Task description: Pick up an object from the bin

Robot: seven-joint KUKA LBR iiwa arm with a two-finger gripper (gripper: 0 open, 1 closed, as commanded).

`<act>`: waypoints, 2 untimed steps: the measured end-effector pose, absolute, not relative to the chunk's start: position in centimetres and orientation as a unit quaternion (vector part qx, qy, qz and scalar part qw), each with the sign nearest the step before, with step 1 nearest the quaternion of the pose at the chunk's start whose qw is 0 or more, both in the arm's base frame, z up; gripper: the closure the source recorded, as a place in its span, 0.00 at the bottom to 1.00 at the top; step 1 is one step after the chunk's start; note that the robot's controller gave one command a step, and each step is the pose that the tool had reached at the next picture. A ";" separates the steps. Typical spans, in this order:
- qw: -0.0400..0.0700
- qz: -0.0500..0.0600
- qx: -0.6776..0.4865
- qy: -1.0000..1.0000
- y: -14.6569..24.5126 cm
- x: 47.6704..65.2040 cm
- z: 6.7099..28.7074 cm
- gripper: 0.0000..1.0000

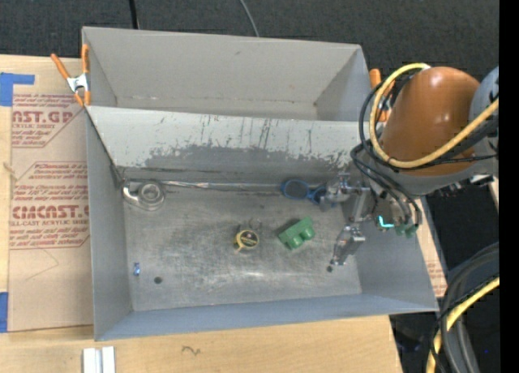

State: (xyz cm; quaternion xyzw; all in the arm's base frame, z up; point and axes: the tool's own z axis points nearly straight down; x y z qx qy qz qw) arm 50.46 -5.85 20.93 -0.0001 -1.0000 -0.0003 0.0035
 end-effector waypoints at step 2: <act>0.000 0.000 0.124 -0.992 -4.1 55.3 8.7 1.00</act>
Offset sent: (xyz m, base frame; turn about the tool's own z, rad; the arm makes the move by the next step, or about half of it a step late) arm 0.0480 0.0169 -0.1219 -0.2492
